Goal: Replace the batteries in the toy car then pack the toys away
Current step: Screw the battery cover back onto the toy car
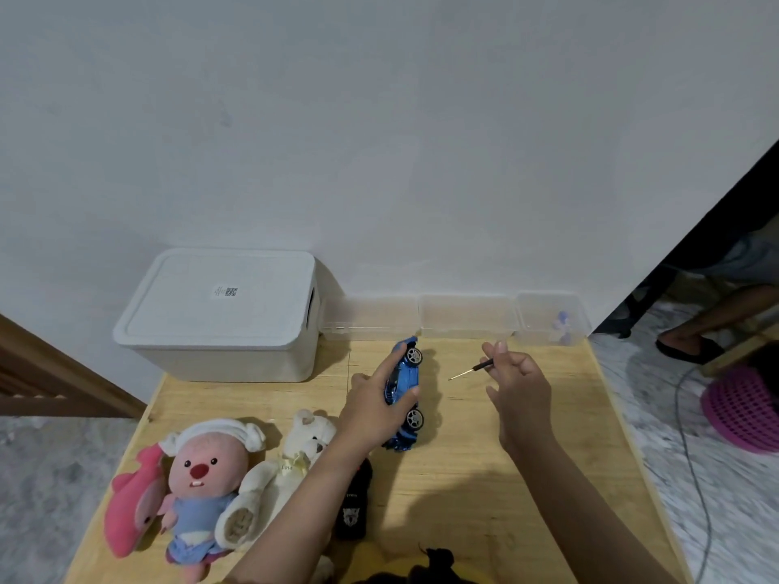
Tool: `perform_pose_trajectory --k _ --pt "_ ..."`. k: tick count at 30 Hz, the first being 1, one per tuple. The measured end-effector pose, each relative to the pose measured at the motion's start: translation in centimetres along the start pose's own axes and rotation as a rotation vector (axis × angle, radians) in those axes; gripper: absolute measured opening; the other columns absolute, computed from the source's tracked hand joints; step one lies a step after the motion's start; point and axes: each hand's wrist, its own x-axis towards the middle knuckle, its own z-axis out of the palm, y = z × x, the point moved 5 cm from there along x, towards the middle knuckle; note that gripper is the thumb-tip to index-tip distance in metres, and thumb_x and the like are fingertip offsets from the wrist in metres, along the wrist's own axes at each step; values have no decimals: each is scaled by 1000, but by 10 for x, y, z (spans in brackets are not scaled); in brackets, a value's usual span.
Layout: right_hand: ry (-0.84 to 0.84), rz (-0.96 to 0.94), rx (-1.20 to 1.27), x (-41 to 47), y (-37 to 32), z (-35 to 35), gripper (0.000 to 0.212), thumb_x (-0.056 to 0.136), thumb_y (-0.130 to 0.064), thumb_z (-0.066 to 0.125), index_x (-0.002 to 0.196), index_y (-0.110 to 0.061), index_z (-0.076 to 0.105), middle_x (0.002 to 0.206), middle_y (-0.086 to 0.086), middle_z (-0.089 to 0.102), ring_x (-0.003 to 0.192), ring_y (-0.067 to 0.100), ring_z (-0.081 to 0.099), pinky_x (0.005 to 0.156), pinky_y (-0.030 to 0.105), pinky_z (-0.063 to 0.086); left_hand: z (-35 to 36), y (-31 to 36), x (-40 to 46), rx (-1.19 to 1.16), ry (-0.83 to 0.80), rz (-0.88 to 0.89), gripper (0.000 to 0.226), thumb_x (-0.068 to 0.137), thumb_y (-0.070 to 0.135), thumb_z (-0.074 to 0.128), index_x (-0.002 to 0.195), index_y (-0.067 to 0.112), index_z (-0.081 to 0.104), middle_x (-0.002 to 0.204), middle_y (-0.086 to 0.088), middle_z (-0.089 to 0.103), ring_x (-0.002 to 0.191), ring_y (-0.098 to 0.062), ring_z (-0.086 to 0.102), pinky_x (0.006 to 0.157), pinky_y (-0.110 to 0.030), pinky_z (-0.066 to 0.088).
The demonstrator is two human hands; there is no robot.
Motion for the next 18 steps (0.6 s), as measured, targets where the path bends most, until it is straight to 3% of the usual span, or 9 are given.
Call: perform_pose_trajectory --k 2,5,8,14,18 --pt "30 -100 -92 -3 -2 -2 19 88 -31 63 78 -15 65 85 4 72 76 16 63 76 29 49 9 -10 4 211 -42 -107 62 87 57 52 136 65 15 114 -6 42 91 -25 53 83 -36 50" --pt "-33 -203 -158 -8 -4 0 4 85 -21 67 86 -22 71 99 -4 71 91 1 65 76 8 49 26 -13 8 435 -109 -142 65 89 55 50 142 56 13 125 -13 36 110 -34 44 87 -35 44" --pt "-37 -297 -209 -12 -6 -1 13 82 -18 71 86 -30 71 92 -5 72 86 4 67 70 8 50 39 -14 12 578 -103 -142 68 89 56 50 145 51 12 129 -14 31 113 -32 39 83 -33 45" --pt "-13 -452 -444 -14 -6 -2 11 81 -14 72 91 -14 73 71 -9 70 66 8 68 61 25 57 55 -10 19 658 -126 -154 72 87 54 51 145 49 10 135 -14 21 113 -31 37 81 -32 46" --pt "5 -468 -474 -16 -6 -4 9 79 -7 72 82 -16 70 64 -12 67 59 4 64 54 16 52 60 -11 20 653 -154 -151 73 85 54 53 145 50 11 138 -15 16 115 -32 35 84 -35 49"
